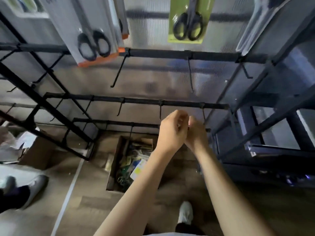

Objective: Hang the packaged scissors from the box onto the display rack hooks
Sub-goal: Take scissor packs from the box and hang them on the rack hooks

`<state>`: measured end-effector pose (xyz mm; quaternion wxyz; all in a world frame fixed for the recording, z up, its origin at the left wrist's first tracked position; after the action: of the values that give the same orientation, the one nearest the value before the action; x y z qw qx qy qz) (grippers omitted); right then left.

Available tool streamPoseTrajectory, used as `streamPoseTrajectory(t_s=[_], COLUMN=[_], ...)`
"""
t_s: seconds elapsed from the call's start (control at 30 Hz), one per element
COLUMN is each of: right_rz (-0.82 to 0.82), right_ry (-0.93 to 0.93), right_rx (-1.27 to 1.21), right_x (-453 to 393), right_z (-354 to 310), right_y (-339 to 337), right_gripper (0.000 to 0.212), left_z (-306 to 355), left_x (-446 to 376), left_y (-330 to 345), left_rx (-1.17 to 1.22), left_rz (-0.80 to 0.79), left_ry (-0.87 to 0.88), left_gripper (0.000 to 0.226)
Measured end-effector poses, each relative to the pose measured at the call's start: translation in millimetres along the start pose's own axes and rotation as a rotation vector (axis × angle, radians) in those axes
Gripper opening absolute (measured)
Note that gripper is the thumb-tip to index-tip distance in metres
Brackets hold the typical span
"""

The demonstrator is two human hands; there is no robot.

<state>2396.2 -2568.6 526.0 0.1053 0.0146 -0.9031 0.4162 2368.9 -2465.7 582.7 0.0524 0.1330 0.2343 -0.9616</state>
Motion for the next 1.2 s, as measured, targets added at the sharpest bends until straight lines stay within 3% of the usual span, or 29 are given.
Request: streamPoseTrajectory(t_s=[0.1, 0.43, 0.63, 0.93, 1.2], right_rz=[-0.029, -0.177, -0.428, -0.737, -0.836], right_ry=[0.05, 0.104, 0.058, -0.002, 0.02], right_rx=[0.051, 0.122, 0.278, 0.639, 0.619], right_x=[20.1, 62.5, 64.4, 45.5, 26.6], right_z=[-4.5, -22.7, 6.8, 105.2, 191.1], right_y=[47.0, 192.4, 290.4, 431.1, 576.2], right_gripper=[0.038, 0.032, 0.03, 0.031, 0.035], left_z=[-55.7, -223.4, -312.6, -440.4, -576.3], left_x=[24.0, 111.7, 165.6, 231.1, 288.2], left_y=[-27.6, -110.3, -125.3, -109.5, -47.7], left_rx=[-0.037, -0.196, -0.285, -0.351, -0.311], left_rz=[-0.071, -0.246, -0.283, -0.207, -0.222], left_ry=[-0.137, -0.628, -0.861, -0.956, -1.122], left_gripper=[0.015, 0.02, 0.021, 0.015, 0.026])
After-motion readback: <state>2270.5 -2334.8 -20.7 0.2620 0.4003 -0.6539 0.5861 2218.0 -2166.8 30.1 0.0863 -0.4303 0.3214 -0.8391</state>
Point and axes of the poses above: each hand's wrist, its own x-axis away from the middle knuckle, its own y-axis out of the palm, z = x × y, the point moved 6 cm from there along -x, towards the middle knuckle, and after that the axes turned 3 degrees about -z, right-handed, at the moved point
